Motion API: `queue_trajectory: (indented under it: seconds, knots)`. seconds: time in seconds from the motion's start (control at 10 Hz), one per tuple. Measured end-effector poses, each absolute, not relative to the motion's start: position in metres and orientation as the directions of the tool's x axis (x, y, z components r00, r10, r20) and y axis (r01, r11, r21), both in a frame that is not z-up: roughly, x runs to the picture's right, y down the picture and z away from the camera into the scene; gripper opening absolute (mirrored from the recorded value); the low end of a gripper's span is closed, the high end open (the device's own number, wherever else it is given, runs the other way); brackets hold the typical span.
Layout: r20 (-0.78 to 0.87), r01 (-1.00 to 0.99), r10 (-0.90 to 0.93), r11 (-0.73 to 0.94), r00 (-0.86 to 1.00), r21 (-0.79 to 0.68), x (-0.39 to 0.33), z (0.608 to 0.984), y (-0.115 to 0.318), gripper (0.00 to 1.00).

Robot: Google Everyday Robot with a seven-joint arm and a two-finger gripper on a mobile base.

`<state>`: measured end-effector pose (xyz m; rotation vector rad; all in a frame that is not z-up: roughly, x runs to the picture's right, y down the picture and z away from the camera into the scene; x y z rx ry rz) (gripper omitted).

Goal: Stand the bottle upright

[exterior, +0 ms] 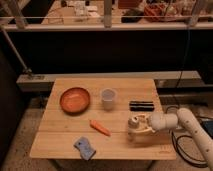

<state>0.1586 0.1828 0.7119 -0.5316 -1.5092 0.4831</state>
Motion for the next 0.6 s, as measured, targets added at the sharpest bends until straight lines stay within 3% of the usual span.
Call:
queue_trajectory:
  seconds: [0.6]
  knots:
    - [0.793, 0.025, 0.609, 0.793, 0.016, -0.609, 0.1566, 0.7145, 0.1835, 0.41]
